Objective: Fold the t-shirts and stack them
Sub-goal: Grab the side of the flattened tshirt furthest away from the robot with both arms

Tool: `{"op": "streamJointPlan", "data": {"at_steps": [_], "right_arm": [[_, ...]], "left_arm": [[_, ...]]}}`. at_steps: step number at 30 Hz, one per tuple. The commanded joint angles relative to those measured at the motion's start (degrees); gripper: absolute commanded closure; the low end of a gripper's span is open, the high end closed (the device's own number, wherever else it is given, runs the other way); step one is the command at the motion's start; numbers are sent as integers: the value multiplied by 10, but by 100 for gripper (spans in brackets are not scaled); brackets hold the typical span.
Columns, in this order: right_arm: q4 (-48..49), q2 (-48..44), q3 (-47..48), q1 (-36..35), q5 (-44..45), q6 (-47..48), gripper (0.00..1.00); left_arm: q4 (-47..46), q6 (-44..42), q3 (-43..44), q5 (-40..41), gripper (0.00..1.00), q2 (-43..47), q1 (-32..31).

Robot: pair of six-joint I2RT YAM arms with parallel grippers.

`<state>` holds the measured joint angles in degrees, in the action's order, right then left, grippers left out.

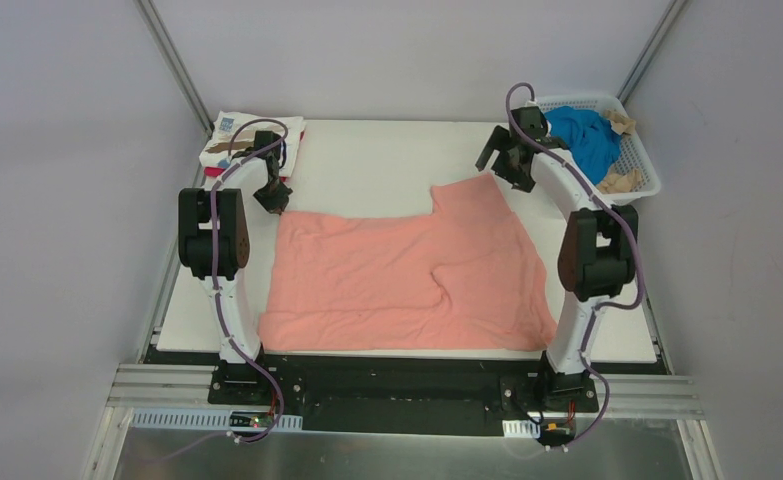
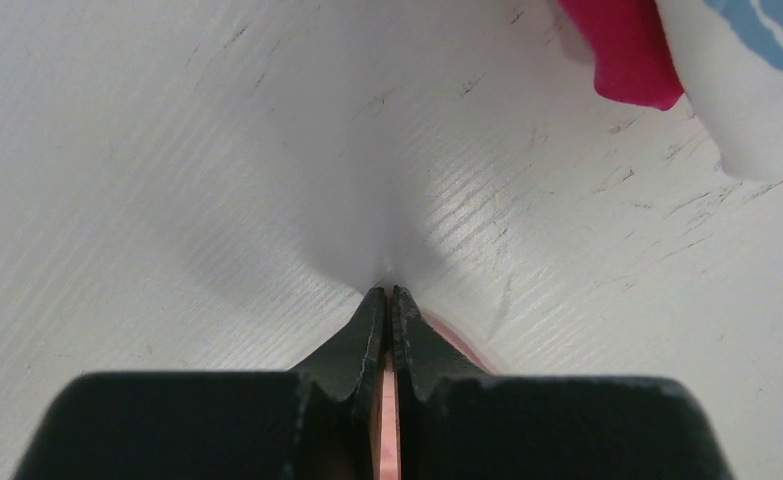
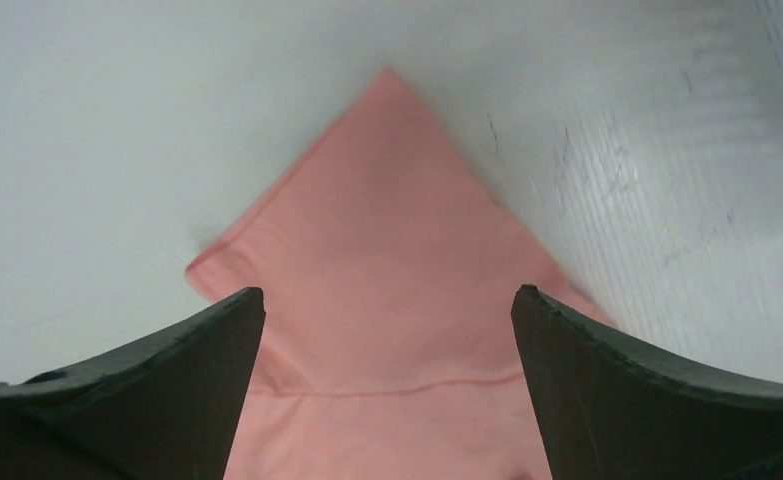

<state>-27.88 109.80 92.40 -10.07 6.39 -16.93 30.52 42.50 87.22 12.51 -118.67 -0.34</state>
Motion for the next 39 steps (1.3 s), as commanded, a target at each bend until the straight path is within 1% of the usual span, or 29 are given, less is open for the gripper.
{"op": "streamJointPlan", "data": {"at_steps": [1, 5, 10, 14, 18, 21, 25, 29, 32, 33, 39], "right_arm": [[-7, 79, 102, 7, 40, 34, 3], [-7, 164, 200, 8, 46, 59, 6], [-23, 264, 307, 8, 29, 63, 7], [-41, 320, 364, 8, 24, 72, 7], [-98, 357, 433, 7, 14, 77, 8], [-105, 354, 430, 7, 1, 80, 11], [-108, 334, 393, 7, -6, 81, 17], [-137, 333, 388, 7, -23, 81, 23], [-151, 335, 388, 5, -30, 83, 31], [-155, 335, 389, 4, -27, 84, 36], [-162, 329, 383, -3, 4, 77, 50]], "left_arm": [[35, -10, -21, 8, 100, 10, -1], [33, -11, -20, 4, 100, 11, -2], [31, -14, -16, 3, 100, 10, -2], [30, -18, -17, -2, 100, 10, -2], [27, -16, -20, -3, 100, 11, -1], [25, -14, -23, -6, 100, 11, -2], [22, -13, -27, -6, 100, 13, -2], [21, -12, -28, -8, 100, 13, -2], [19, -11, -30, -11, 100, 15, -2], [18, -11, -31, -11, 100, 15, -2], [18, -10, -32, -9, 100, 17, -2]]}}
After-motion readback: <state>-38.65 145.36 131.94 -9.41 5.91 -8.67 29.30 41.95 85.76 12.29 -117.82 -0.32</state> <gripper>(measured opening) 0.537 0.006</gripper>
